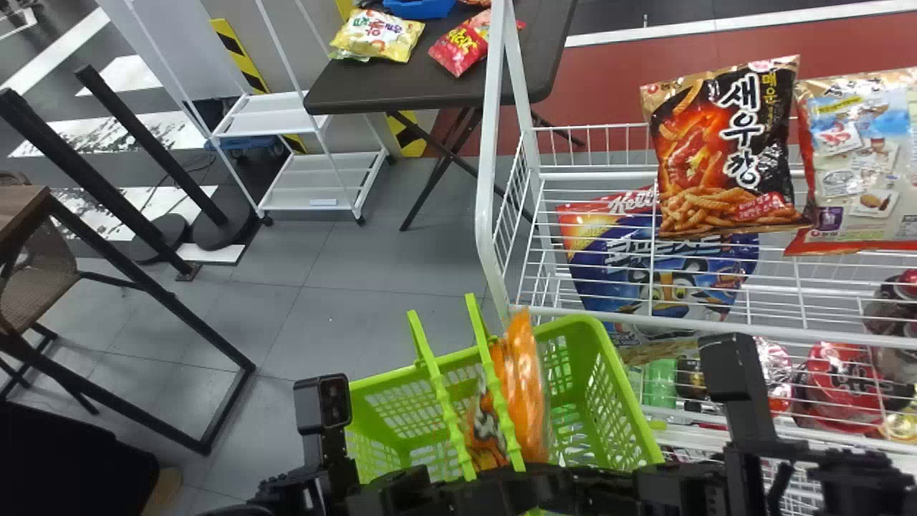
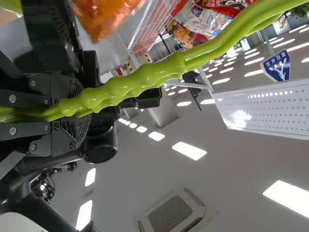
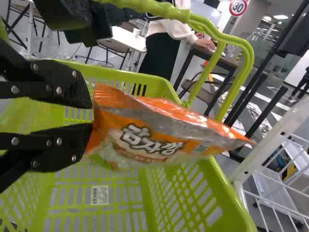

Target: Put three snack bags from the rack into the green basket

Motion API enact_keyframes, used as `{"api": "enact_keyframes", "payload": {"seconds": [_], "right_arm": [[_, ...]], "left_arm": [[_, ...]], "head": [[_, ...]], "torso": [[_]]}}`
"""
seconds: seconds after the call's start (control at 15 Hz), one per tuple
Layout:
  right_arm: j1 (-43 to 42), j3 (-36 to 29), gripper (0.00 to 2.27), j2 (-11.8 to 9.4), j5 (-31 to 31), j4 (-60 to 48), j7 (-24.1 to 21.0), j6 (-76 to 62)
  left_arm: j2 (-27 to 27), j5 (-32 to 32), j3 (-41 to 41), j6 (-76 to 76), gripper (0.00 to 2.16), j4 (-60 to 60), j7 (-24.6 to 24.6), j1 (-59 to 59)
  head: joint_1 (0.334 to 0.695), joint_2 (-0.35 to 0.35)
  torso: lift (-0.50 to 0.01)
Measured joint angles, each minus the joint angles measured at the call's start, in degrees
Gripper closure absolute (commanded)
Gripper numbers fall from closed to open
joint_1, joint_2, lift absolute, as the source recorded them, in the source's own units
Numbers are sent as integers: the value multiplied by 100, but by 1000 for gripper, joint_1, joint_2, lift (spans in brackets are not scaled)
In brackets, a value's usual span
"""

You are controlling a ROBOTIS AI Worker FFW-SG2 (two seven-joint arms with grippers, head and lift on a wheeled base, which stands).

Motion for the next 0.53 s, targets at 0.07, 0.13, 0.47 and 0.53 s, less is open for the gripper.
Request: {"api": "enact_keyframes", "payload": {"seconds": [0.07,0.13,0.47,0.53], "right_arm": [[54,-118,60,-19,-103,-85,0,92],[114,-301,60,-36,-285,-165,-5,191],[303,-1357,63,-100,-565,-725,-140,614],[297,-1641,63,-117,-634,-794,-171,669]], "left_arm": [[8,3,27,0,2148,7,-5,0],[14,6,64,1,2148,16,-11,-2],[23,17,121,16,2148,44,-24,-31],[25,17,126,16,2148,49,-25,-33]], "head": [[695,350],[695,350],[695,350],[695,350]], "torso": [[0],[0],[0],[0]]}}
